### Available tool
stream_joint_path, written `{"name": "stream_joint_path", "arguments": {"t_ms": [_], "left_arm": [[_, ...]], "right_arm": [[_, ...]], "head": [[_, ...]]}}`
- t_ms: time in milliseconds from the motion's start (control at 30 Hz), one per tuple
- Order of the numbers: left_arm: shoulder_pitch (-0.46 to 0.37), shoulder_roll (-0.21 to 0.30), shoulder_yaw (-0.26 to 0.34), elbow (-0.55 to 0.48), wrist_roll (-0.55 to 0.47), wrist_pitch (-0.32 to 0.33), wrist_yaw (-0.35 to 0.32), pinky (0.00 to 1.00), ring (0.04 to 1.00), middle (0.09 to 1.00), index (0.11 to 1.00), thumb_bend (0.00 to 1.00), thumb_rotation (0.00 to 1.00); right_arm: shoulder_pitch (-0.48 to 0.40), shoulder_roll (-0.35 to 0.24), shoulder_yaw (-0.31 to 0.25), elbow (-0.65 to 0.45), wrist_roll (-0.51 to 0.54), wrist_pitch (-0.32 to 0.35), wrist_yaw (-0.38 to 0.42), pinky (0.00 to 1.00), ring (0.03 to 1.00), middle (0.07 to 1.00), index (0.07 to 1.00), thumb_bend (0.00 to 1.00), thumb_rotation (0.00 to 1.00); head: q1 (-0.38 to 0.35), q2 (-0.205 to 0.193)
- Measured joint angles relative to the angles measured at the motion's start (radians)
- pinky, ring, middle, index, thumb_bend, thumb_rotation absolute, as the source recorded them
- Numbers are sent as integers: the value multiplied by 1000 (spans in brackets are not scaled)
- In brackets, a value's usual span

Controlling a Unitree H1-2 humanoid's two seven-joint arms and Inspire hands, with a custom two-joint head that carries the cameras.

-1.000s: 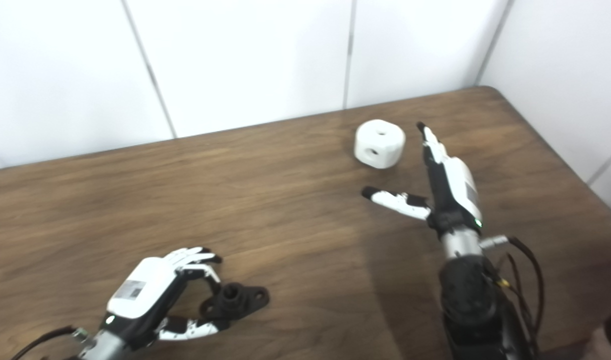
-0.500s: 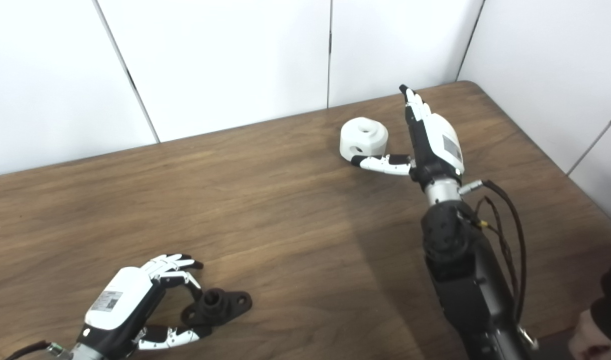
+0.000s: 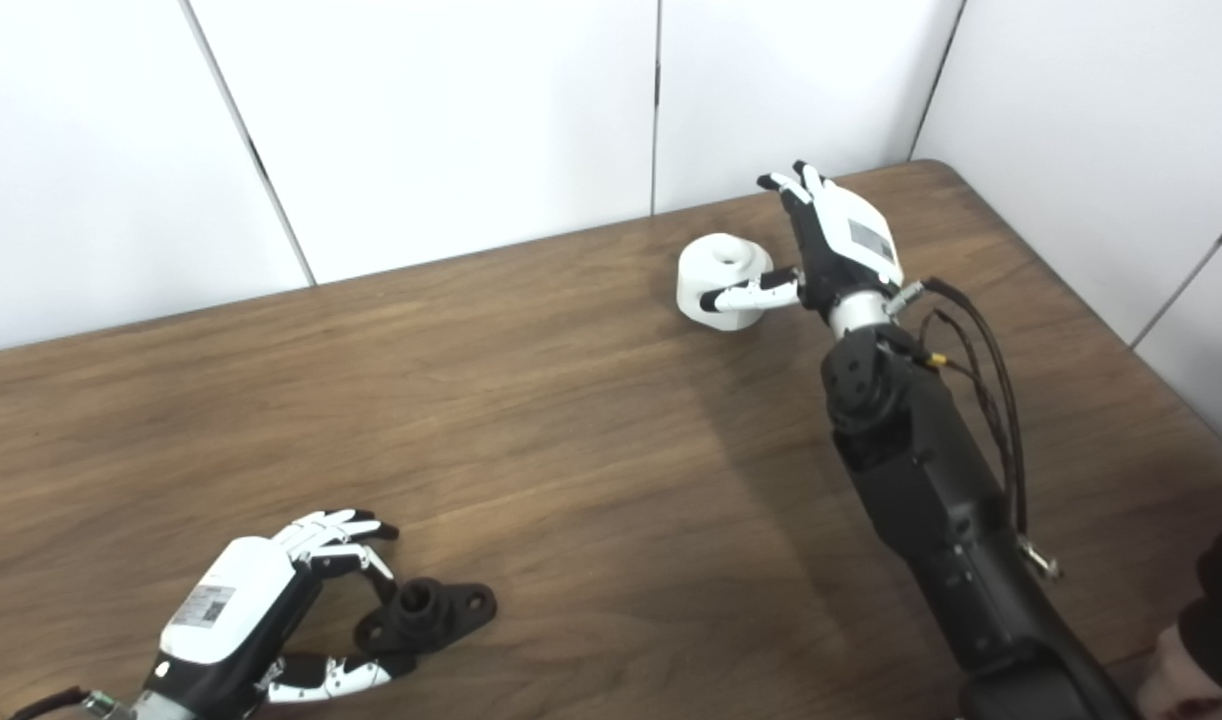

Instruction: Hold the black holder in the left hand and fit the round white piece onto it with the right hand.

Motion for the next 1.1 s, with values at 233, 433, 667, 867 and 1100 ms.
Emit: {"name": "stream_joint_path", "arguments": {"t_ms": [233, 433, 667, 867, 1100], "left_arm": [[2, 1, 3, -1, -2, 0, -1, 875, 871, 810, 491, 508, 62], [2, 2, 4, -2, -2, 0, -1, 877, 871, 811, 491, 509, 62], [4, 2, 8, -4, -2, 0, -6, 878, 872, 812, 491, 509, 61], [4, 2, 10, -5, -2, 0, -7, 880, 870, 814, 491, 509, 61], [5, 3, 14, -6, -3, 0, -11, 886, 873, 817, 492, 509, 61]], "right_arm": [[-27, -9, 26, 63, -5, 2, 11, 1000, 1000, 995, 797, 896, 320], [-38, -9, 38, 95, -9, 2, 21, 1000, 1000, 978, 786, 894, 317], [-43, -17, 72, 113, -23, 1, 21, 1000, 1000, 962, 789, 894, 324], [-44, -38, 78, 122, -23, 0, 19, 1000, 1000, 951, 774, 896, 307], [-43, -38, 86, 120, -23, 0, 18, 1000, 1000, 940, 754, 875, 296]], "head": [[2, 2], [2, 2], [3, 5], [3, 5], [3, 9]]}}
